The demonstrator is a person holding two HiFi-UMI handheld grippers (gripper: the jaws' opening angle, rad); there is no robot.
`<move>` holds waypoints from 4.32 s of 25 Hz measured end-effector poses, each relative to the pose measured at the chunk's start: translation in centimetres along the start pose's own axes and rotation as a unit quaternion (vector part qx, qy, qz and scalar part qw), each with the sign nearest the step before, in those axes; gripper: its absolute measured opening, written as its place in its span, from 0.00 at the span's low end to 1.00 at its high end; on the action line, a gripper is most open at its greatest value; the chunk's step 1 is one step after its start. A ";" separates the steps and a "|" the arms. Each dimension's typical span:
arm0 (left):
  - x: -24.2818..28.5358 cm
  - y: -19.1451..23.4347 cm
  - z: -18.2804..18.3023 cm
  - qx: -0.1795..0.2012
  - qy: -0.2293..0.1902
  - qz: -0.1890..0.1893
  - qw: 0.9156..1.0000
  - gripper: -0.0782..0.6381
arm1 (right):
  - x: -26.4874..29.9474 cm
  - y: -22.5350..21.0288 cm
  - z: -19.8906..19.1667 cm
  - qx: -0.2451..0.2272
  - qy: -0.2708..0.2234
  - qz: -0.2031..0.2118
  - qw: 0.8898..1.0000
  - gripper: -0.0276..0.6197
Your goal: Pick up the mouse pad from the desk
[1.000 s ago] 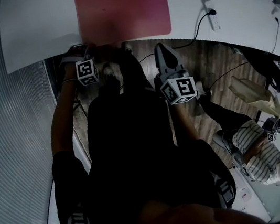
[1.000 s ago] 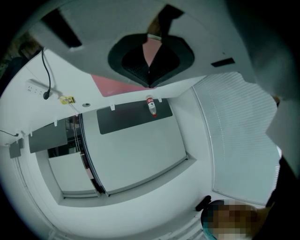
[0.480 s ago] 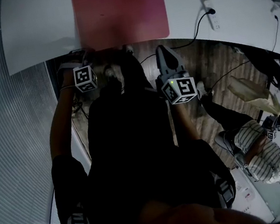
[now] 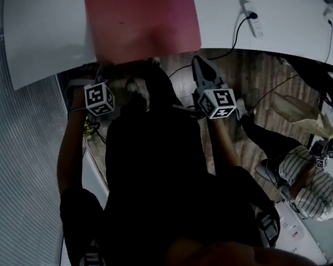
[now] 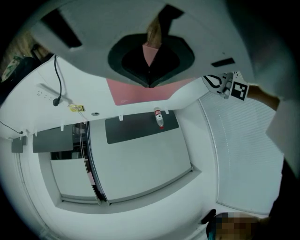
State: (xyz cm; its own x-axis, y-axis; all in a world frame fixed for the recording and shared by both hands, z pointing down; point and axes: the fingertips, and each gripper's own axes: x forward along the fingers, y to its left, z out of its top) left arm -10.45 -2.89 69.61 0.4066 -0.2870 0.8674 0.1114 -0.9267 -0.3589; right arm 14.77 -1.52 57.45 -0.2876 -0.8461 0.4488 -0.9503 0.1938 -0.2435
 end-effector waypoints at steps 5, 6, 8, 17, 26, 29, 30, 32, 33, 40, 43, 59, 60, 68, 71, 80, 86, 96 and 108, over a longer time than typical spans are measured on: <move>-1.1 0.8 0.3 -0.012 -0.005 -0.008 1.000 0.13 | 0.4 -1.2 -0.9 -0.015 0.015 0.008 1.000 0.05; -1.0 0.9 0.4 -0.017 -0.006 -0.011 1.000 0.13 | 0.6 -1.5 -1.1 -0.023 0.020 0.010 0.999 0.05; -1.1 1.3 0.5 -0.029 -0.009 -0.018 0.999 0.13 | 1.2 -1.9 -1.6 -0.041 0.034 0.015 0.998 0.05; -1.3 2.3 1.2 -0.045 -0.010 -0.034 0.998 0.13 | 3.6 -4.7 -7.1 -0.130 0.133 0.031 0.982 0.12; -1.8 2.9 1.6 -0.066 -0.010 -0.034 0.997 0.13 | 5.3 -7.0 -12.0 -0.226 0.211 0.036 0.950 0.18; -2.1 3.3 1.7 -0.075 -0.011 -0.034 0.997 0.13 | 5.6 -7.4 -13.0 -0.296 0.242 0.026 0.924 0.23; -2.1 3.4 1.7 -0.077 -0.011 -0.035 0.996 0.13 | 5.8 -7.4 -13.2 -0.325 0.250 0.022 0.912 0.25; -2.4 3.6 1.7 -0.077 -0.011 -0.035 0.996 0.13 | 6.2 -7.6 -13.7 -0.384 0.267 0.013 0.884 0.27; -2.5 3.6 1.8 -0.078 -0.011 -0.034 0.996 0.13 | 6.3 -7.7 -14.0 -0.408 0.275 0.009 0.871 0.28; -2.5 3.8 2.1 -0.086 -0.008 -0.036 0.996 0.13 | 7.5 -8.3 -16.1 -0.479 0.305 0.014 0.823 0.29; -2.6 4.0 2.2 -0.088 -0.006 -0.038 0.995 0.13 | 7.9 -8.9 -16.7 -0.486 0.315 0.019 0.815 0.30; -2.1 4.9 2.8 -0.106 0.004 -0.053 0.993 0.13 | 9.5 -10.3 -16.8 -0.478 0.338 0.056 0.809 0.27; -2.0 4.9 2.6 -0.105 0.004 -0.054 0.993 0.13 | 9.6 -10.1 -16.6 -0.475 0.337 0.059 0.811 0.27; -1.2 5.7 2.4 -0.124 0.003 -0.057 0.991 0.13 | 10.1 -10.4 -15.1 -0.477 0.323 0.070 0.814 0.19; -1.3 5.8 2.3 -0.127 0.001 -0.058 0.990 0.13 | 10.1 -9.9 -15.2 -0.478 0.330 0.080 0.810 0.19; -1.7 6.6 1.4 -0.152 0.002 -0.052 0.987 0.13 | 10.4 -8.4 -13.1 -0.467 0.323 0.101 0.817 0.08; -1.5 8.0 1.2 -0.186 0.005 -0.040 0.982 0.13 | 11.2 -8.9 -11.1 -0.465 0.314 0.113 0.820 0.07; -2.0 10.0 0.3 -0.284 0.008 0.039 0.958 0.13 | 12.3 -9.9 -6.8 -0.455 0.278 0.100 0.840 0.07; -3.5 14.3 -0.2 -0.297 -0.023 0.161 0.941 0.13 | 14.7 -9.8 -0.4 -0.443 0.236 0.018 0.865 0.06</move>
State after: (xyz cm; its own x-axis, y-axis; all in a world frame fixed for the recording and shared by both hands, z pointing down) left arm -10.45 -15.18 61.46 0.3723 -0.5774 0.7266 -0.5457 -0.7694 -0.3319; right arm 19.83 -15.64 66.80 -0.1367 -0.5761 0.8059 -0.5986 0.6963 0.3962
